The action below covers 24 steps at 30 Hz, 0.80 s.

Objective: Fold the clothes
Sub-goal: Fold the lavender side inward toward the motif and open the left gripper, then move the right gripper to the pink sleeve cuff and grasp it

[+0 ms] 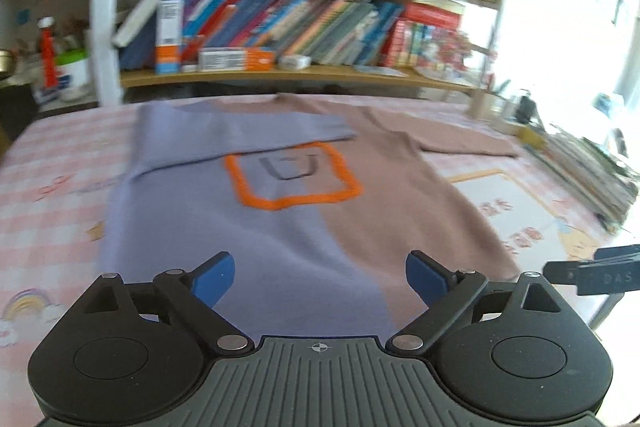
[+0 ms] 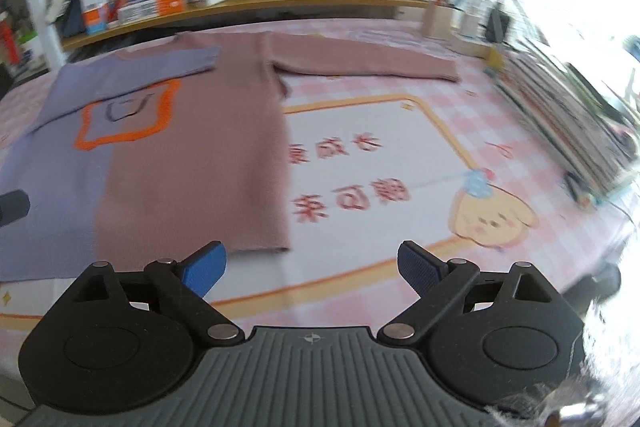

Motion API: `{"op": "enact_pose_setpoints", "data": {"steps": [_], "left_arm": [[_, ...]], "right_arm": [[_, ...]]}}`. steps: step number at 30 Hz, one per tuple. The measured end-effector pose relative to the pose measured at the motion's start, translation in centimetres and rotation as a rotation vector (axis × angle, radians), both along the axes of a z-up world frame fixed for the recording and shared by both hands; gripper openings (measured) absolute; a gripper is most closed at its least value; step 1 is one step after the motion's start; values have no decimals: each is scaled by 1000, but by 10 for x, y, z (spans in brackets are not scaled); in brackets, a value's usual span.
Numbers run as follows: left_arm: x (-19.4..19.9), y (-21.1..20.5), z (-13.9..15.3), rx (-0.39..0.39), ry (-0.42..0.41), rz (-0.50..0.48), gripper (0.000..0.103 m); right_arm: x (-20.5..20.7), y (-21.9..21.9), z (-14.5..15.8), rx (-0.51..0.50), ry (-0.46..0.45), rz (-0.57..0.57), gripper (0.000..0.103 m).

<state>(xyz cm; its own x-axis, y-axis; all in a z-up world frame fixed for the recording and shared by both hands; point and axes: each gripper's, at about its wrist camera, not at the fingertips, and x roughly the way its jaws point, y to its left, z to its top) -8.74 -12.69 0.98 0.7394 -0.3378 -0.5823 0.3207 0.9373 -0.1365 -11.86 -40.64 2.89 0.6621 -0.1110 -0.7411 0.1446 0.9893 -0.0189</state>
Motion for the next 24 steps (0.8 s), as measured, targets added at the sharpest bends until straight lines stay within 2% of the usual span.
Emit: {"op": "enact_pose_setpoints", "data": {"steps": [5, 12, 17, 24], "left_arm": [[1, -18, 0, -46, -3, -100, 95], [6, -47, -1, -23, -20, -144, 95], [17, -68, -2, -3, -14, -96, 95], [38, -118, 6, 54, -41, 26, 95]], "right_arm": [[-8, -12, 2, -13, -6, -37, 93], [-1, -32, -3, 2, 1, -53, 93], [18, -52, -9, 21, 2, -16, 93], [74, -101, -11, 80, -12, 75, 93]]}}
